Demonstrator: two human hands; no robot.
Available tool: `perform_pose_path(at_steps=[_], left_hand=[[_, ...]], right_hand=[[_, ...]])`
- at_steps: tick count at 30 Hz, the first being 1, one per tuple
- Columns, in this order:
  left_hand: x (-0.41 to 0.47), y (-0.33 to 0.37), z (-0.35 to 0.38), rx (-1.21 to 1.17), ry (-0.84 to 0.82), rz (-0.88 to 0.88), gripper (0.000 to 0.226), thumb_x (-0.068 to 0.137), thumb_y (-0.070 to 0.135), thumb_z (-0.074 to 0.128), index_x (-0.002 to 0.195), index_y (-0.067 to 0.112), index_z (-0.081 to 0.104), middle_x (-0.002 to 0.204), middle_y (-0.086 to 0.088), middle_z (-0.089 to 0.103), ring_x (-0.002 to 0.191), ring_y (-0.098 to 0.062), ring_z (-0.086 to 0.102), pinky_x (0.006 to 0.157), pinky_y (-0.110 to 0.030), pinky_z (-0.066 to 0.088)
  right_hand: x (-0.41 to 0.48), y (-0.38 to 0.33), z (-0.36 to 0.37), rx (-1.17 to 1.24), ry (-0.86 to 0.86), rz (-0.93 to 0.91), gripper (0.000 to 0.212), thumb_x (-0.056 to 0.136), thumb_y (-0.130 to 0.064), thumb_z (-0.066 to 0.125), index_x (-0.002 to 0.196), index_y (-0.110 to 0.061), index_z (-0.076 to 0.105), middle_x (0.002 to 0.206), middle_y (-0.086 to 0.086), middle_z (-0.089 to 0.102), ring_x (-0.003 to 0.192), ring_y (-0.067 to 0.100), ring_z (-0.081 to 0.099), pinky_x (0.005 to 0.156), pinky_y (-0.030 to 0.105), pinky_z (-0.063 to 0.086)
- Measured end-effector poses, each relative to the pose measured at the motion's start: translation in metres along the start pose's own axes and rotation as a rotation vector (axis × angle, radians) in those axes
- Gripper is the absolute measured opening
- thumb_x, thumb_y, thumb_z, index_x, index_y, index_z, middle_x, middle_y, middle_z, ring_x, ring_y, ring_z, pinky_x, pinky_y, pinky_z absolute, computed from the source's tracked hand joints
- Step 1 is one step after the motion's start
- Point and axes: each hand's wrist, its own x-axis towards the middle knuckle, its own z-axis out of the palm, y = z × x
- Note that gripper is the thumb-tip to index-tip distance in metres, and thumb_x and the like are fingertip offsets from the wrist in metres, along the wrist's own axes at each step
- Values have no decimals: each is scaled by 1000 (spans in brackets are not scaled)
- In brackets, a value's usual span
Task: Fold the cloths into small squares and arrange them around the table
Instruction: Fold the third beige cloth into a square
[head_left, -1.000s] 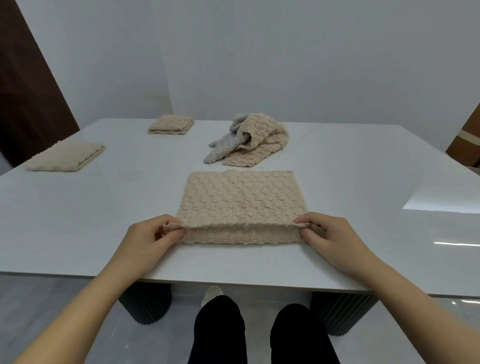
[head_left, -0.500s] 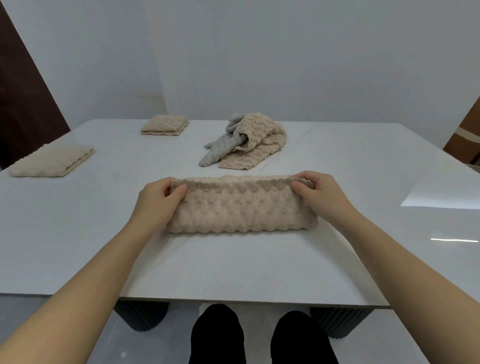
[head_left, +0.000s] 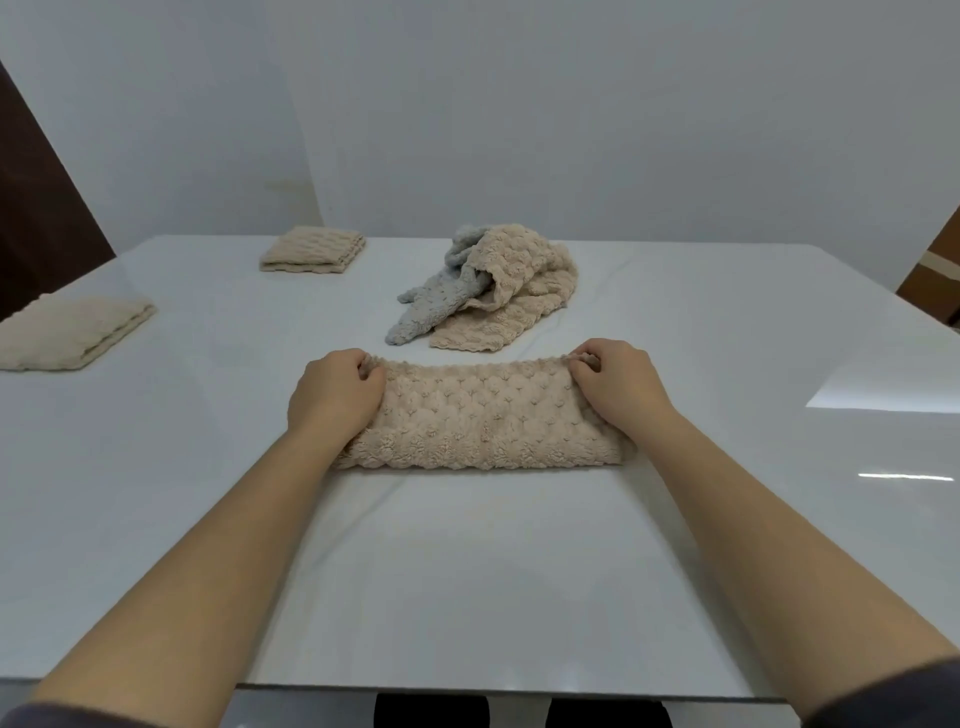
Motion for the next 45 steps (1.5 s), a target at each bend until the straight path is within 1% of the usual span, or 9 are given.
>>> perform_pose_path(at_steps=[13,18,21,25,29,33,38,42,45], left_hand=[[1,-14,-4,-73,6,32,15,82,16,57,67,13,54,64,-3,55,64,-19,49,58,-32,39],[-1,-14,-1,21,87,77,15,91,25,58,105,22,64,90,4,65,83,-20,57,69,-33,45],[-1,-15,0,99,100,100,29,92,28,59,121,23,58,104,2,66,89,-19,55,71,-32,40],[-3,-18,0,112,98,65,42,93,27,56,135,23,49,111,2,62,98,-22,57,74,-34,42],[-14,0,1,127,194,304,50,93,18,48,142,12,44,140,-9,48,128,-27,43,99,-43,40],[-35,31,19,221,-184,603,61,97,45,25,154,24,20,162,4,12,149,-11,3,122,-39,3],[-38,19,29,431,-439,429,64,98,58,11,154,33,-4,161,12,-14,147,-7,-16,120,-43,-10],[-29,14,18,330,-271,300,56,102,47,17,154,24,21,161,4,17,148,-12,12,119,-46,1],[-8,-4,6,316,-51,172,43,101,38,27,131,18,51,136,-5,53,126,-26,44,106,-48,25]], right_hand=[[-3,4,14,-165,145,24,18,94,-37,55,103,-24,62,94,-6,67,89,20,59,67,30,40],[-2,4,13,-219,204,15,38,95,-36,52,131,-24,53,125,-2,57,100,24,61,71,32,39],[-5,-2,10,-215,286,-136,41,96,-27,52,136,-15,52,133,6,53,114,27,55,90,40,39],[-17,-20,18,-228,-60,-284,54,102,-39,36,152,-18,29,159,2,28,147,22,21,119,44,14],[-20,-16,28,-393,-389,-262,64,100,-58,18,157,-29,6,164,-5,-2,150,21,-10,120,50,-7],[-18,-16,29,-420,-391,-260,64,99,-59,16,156,-32,4,164,-6,-3,150,21,-10,119,51,-8],[-19,-16,29,-380,-383,-257,60,100,-58,18,155,-35,11,164,-8,5,151,18,-4,119,51,-7],[-13,-10,19,-287,-234,-177,50,105,-40,20,152,-28,28,157,-3,31,146,18,23,119,53,2],[-2,2,8,-365,-127,-118,44,104,-34,27,144,-23,43,144,2,47,133,25,39,117,51,11]])
